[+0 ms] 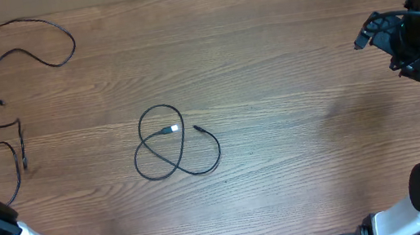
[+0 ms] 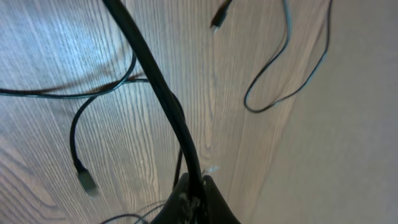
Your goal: Untangle cables
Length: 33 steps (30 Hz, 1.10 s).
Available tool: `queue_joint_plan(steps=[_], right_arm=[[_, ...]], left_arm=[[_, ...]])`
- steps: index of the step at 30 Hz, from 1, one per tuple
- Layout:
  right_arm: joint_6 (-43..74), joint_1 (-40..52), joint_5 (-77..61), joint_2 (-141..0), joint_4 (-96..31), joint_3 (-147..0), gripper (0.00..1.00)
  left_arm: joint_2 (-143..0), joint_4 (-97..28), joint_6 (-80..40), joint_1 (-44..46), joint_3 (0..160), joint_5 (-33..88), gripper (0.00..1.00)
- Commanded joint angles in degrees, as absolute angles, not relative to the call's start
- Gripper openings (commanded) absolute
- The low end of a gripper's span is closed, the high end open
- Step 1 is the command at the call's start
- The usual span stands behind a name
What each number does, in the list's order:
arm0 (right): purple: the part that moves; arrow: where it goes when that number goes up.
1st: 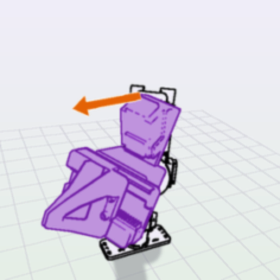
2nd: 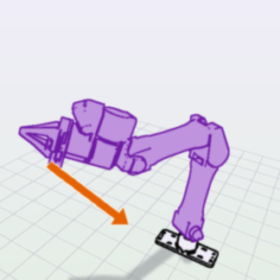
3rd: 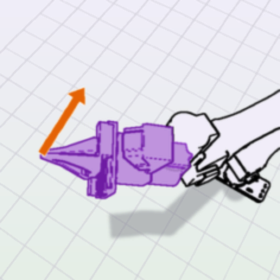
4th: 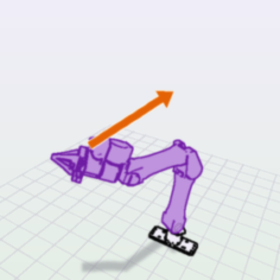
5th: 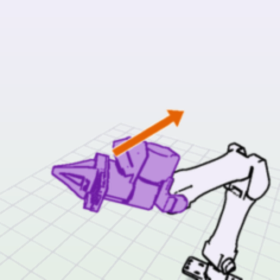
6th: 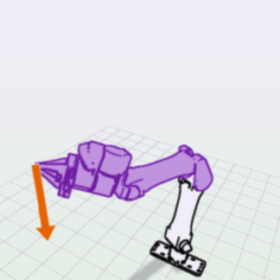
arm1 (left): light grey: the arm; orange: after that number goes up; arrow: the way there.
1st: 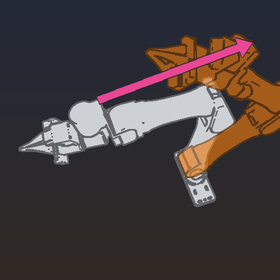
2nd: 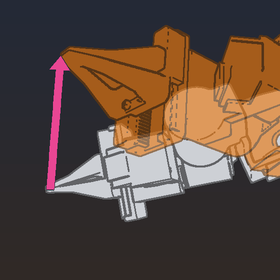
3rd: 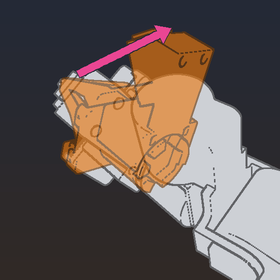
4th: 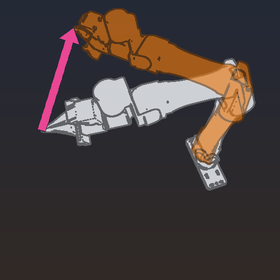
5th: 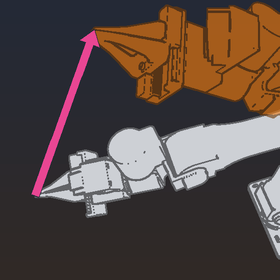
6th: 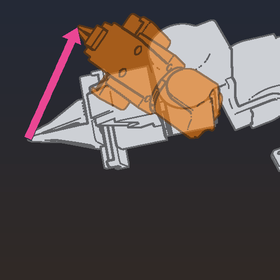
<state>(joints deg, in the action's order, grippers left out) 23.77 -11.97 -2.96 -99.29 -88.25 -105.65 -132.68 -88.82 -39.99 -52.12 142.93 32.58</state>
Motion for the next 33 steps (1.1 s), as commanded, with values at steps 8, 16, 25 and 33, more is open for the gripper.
queue_joint_plan(steps=[8, 16, 25, 33], right_arm=[[23.75, -11.97, -2.61, -99.24, -88.07, -105.69, 1.00], [23.75, -11.97, -2.61, -99.24, -88.07, -105.69, 1.00], [23.75, -11.97, -2.61, -99.24, -88.07, -105.69, 1.00], [23.75, -11.97, -2.61, -99.24, -88.07, -105.69, 1.00]], left_arm=[[-140.57, -90.15, -24.12, -51.72, 142.87, 32.84, 0.04], [-143.59, -90.76, -22.65, -49.84, 142.71, 19.81, 0.04], [-143.57, -93.76, -18.20, -49.10, 142.71, 24.12, 0.58], [-143.57, -96.84, -15.40, -47.66, 142.58, 14.33, 1.00]])
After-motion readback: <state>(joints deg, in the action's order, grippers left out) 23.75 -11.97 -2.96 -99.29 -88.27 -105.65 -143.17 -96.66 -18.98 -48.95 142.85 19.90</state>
